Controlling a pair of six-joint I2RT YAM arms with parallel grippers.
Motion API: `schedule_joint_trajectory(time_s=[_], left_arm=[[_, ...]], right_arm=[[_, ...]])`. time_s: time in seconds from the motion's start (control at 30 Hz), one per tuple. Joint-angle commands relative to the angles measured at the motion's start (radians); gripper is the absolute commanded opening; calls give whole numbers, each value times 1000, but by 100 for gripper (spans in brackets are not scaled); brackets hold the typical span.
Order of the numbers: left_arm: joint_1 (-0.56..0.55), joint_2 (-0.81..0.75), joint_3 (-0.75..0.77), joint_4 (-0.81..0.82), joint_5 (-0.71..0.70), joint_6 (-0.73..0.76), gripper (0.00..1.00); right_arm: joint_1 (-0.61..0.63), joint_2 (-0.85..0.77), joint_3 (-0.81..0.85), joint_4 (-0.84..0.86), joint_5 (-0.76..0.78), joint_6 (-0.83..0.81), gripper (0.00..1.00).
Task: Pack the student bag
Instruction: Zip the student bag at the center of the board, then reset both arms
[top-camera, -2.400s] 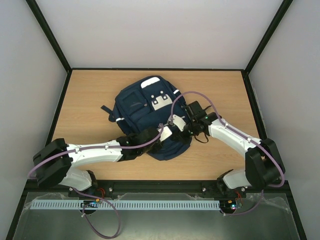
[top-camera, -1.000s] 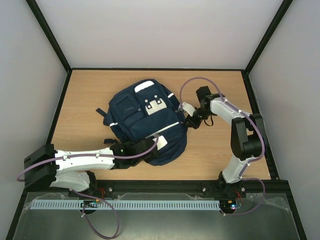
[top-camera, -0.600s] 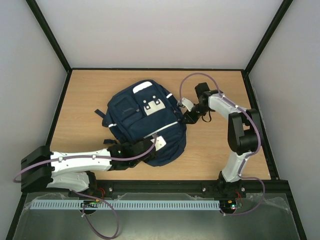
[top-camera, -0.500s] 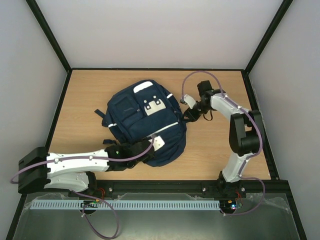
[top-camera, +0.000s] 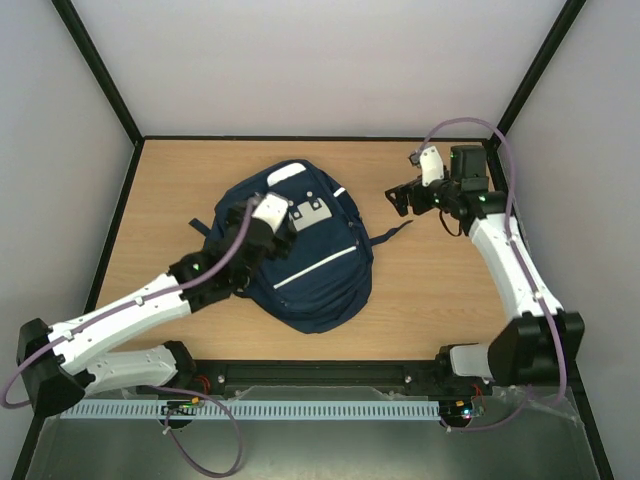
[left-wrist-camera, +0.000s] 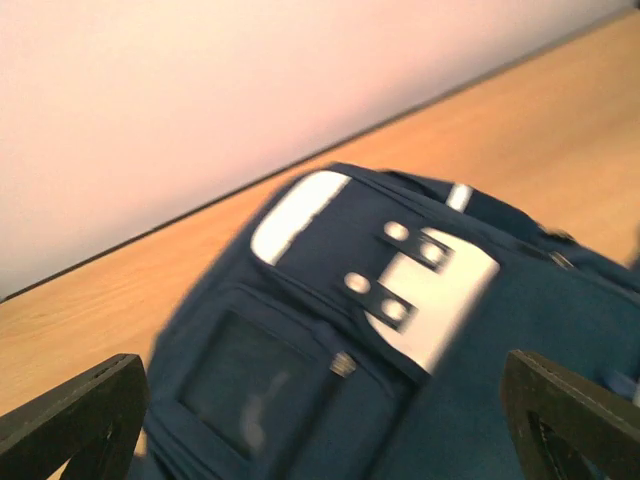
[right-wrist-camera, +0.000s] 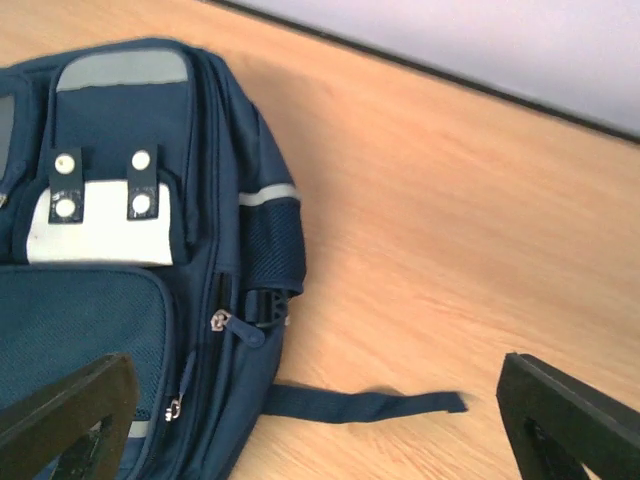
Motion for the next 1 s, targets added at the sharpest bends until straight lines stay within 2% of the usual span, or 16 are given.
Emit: schedule_joint_trajectory(time_s=[0.0, 0.07, 0.13, 0.2, 0.27, 0.4, 0.47, 0.57, 0.8, 0.97], left_arm=[[126, 6, 79, 3, 23, -51, 99], [174, 14, 98, -4, 34, -95, 99], [216, 12, 101, -7, 99, -117, 99], [242, -2, 67, 11, 138, -127, 99], [255, -22, 19, 35, 126, -154, 99], [265, -118, -86, 67, 54, -229, 99], [265, -175, -125, 92, 48, -224, 99], [265, -220, -155, 122, -19, -213, 99], [266, -151, -148, 104, -164, -220, 99], [266, -138, -144, 101, -179, -224, 99]], right_arm=[[3, -123, -89, 84, 122, 166, 99], [2, -160, -116, 104, 122, 220, 99], [2, -185, -136, 117, 60, 267, 99], [3, -228, -197, 186, 74, 385, 99], [3, -285, -286, 268, 122, 477, 99], [3, -397, -455, 409, 174, 557, 99], [3, -445, -536, 462, 199, 532, 99], [3, -433, -543, 460, 265, 520, 99], [3, -425, -535, 458, 241, 530, 99], [3, -428, -546, 458, 227, 519, 99]])
